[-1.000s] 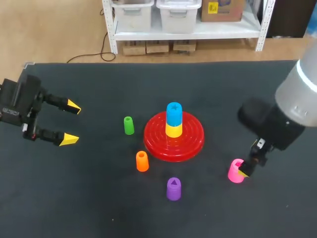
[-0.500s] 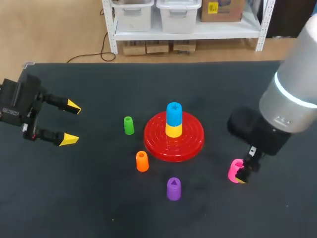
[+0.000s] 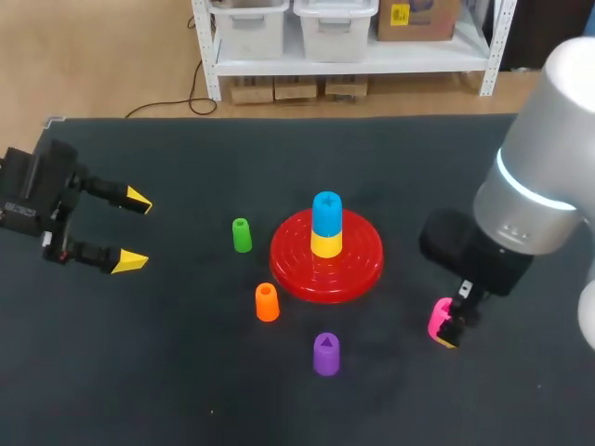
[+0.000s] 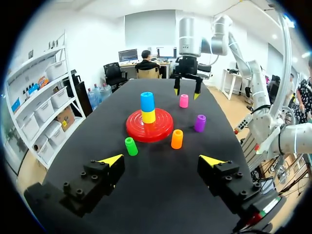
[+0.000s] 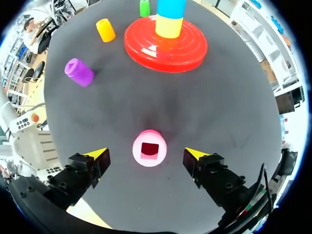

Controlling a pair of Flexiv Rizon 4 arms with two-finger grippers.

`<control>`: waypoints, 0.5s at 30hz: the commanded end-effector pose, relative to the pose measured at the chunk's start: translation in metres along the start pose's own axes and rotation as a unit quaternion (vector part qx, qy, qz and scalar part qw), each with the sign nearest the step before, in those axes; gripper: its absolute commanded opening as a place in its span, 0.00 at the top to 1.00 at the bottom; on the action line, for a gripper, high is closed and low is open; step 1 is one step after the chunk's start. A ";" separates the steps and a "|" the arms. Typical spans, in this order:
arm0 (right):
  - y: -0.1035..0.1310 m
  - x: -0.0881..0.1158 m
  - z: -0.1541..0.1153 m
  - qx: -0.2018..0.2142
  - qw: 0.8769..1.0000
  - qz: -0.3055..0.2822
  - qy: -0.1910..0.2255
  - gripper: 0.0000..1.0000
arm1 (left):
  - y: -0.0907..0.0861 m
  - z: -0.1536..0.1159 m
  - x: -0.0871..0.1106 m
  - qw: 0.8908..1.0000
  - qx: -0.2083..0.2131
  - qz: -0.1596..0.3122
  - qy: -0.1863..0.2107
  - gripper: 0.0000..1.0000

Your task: Pick up and stack the cylinders on the red base in this order: pink,purple,orange,green

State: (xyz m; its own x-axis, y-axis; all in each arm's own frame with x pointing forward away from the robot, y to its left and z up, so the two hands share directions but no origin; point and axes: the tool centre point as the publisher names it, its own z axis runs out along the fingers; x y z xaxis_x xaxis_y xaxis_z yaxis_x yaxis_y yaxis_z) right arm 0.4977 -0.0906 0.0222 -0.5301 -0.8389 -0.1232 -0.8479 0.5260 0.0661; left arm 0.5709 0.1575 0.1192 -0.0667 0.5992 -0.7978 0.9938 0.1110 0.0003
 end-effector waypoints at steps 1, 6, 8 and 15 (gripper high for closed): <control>-0.001 -0.002 0.005 0.002 1.000 0.000 0.006 0.00 | -0.001 0.000 0.001 1.000 -0.002 0.001 -0.002 0.00; -0.001 -0.003 0.011 0.006 1.000 0.001 0.011 0.00 | -0.001 0.000 0.001 1.000 -0.002 0.001 -0.002 0.00; -0.002 -0.003 0.012 0.007 1.000 0.002 0.011 0.00 | -0.001 0.000 0.001 1.000 -0.002 0.001 -0.002 0.00; -0.004 -0.004 0.013 0.012 1.000 0.007 0.012 0.00 | -0.001 0.000 0.001 1.000 -0.002 0.001 -0.002 0.00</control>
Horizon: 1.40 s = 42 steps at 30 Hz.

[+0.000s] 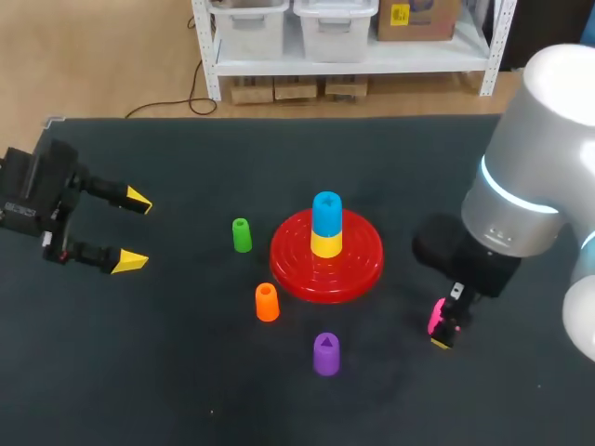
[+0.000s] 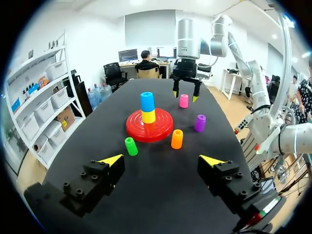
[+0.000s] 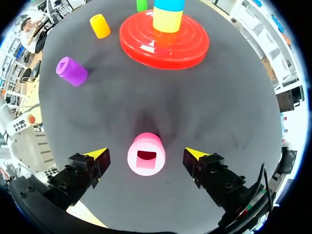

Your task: Pick up and stack the cylinders on the red base in this order: pink,purple,orange,green

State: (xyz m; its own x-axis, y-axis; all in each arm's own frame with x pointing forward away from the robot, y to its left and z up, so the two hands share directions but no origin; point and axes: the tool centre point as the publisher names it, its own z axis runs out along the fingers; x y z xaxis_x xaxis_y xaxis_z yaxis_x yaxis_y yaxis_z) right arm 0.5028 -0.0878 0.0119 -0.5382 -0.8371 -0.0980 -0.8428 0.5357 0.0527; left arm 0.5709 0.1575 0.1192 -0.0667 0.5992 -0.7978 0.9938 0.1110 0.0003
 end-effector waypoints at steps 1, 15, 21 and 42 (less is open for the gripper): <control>-0.001 0.000 0.003 0.005 1.000 0.004 0.000 0.00 | -0.001 0.000 0.001 1.000 -0.002 0.001 -0.002 0.00; -0.002 0.002 0.005 0.017 1.000 0.006 0.003 1.00 | -0.001 0.000 0.001 1.000 -0.002 0.001 -0.002 0.00; -0.004 0.003 0.005 0.019 1.000 0.009 0.003 1.00 | -0.001 0.000 0.001 1.000 -0.002 0.001 -0.002 0.00; -0.044 -0.025 -0.093 0.096 0.994 -0.029 -0.049 1.00 | -0.001 0.000 0.001 1.000 -0.002 0.001 -0.002 0.00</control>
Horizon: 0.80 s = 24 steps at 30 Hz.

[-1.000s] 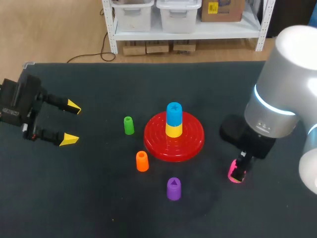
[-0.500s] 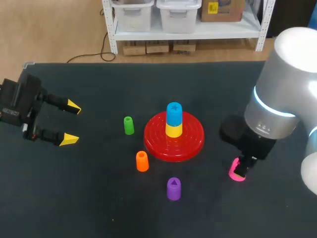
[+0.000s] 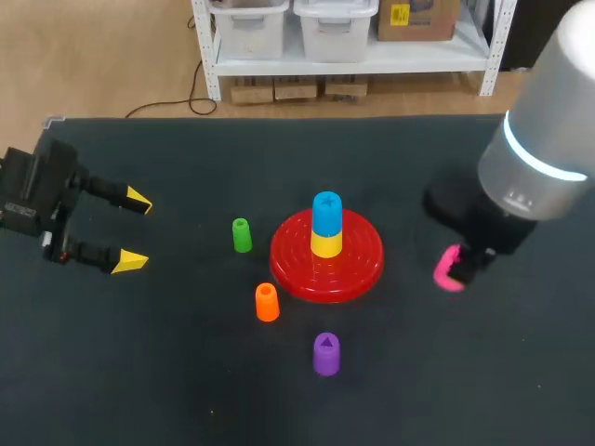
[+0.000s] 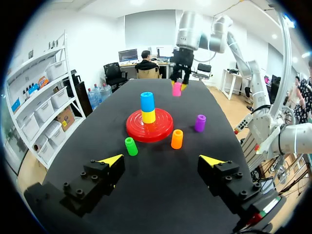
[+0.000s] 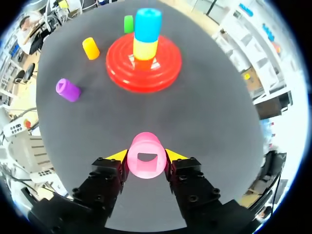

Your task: Pick up and stack the cylinders on the red base in this order: pink,purple,orange,green

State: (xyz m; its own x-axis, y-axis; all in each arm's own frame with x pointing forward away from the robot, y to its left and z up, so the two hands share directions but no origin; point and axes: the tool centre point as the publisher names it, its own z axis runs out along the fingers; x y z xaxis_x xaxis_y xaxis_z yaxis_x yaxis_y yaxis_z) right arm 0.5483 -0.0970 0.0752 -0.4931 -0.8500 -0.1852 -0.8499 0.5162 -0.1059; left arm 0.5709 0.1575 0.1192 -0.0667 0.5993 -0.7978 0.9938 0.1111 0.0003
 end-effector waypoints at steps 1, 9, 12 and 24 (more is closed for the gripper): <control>-0.013 -0.010 -0.034 0.026 1.000 -0.013 -0.006 1.00 | -0.001 0.000 0.001 1.000 -0.002 0.001 -0.002 0.00; -0.029 -0.047 -0.067 0.042 0.997 -0.060 -0.017 1.00 | -0.001 0.000 0.001 1.000 -0.002 0.001 -0.002 0.00; -0.030 -0.061 -0.072 0.044 0.995 -0.082 -0.020 1.00 | -0.001 0.000 0.001 1.000 -0.002 0.001 -0.002 0.00; -0.029 -0.112 -0.079 0.076 0.984 -0.160 -0.027 1.00 | -0.001 0.000 0.001 1.000 -0.002 0.001 -0.002 0.00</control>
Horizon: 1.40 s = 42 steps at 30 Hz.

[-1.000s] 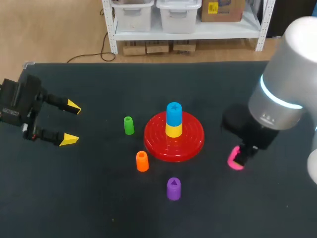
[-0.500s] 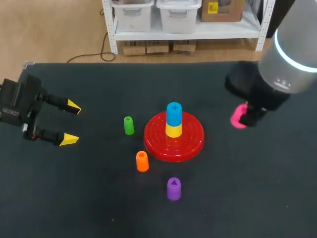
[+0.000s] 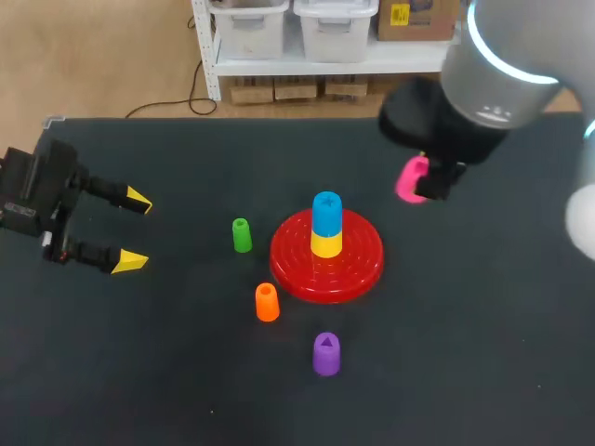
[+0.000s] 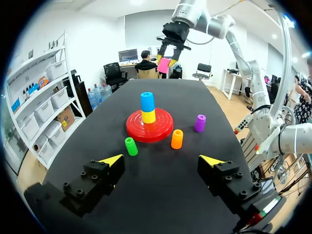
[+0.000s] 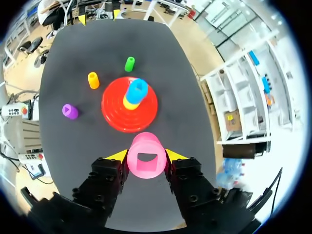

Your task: Pick up and stack the cylinders on the red base in this order: pink,purple,orange,green

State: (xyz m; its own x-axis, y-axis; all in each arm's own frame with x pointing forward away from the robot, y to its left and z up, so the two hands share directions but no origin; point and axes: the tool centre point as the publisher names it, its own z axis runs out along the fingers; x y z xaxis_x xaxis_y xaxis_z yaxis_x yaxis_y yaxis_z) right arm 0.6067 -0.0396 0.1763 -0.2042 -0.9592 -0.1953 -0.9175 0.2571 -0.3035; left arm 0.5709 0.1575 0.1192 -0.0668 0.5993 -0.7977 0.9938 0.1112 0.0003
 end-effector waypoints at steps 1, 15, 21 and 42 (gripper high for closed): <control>-0.003 -0.019 0.004 0.005 1.000 -0.017 0.008 1.00 | -0.001 0.000 0.001 1.000 -0.002 0.001 -0.002 0.00; -0.014 -0.053 0.003 -0.025 0.998 -0.061 0.003 1.00 | -0.001 0.000 0.001 1.000 -0.002 0.001 -0.002 0.00; -0.018 -0.063 0.005 -0.037 0.998 -0.052 0.012 1.00 | -0.001 0.000 0.001 1.000 -0.002 0.001 -0.002 0.00; -0.014 -0.087 0.013 -0.044 0.999 -0.003 0.010 1.00 | -0.001 0.000 0.001 1.000 -0.002 0.001 -0.002 0.00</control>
State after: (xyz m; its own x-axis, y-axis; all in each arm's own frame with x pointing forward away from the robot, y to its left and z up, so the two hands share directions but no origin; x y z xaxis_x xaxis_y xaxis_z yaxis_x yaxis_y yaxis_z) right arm 0.6387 0.0399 0.1851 -0.2041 -0.9633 -0.1744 -0.9439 0.2409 -0.2257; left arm 0.5709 0.1574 0.1193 -0.0668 0.5994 -0.7977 0.9938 0.1111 0.0003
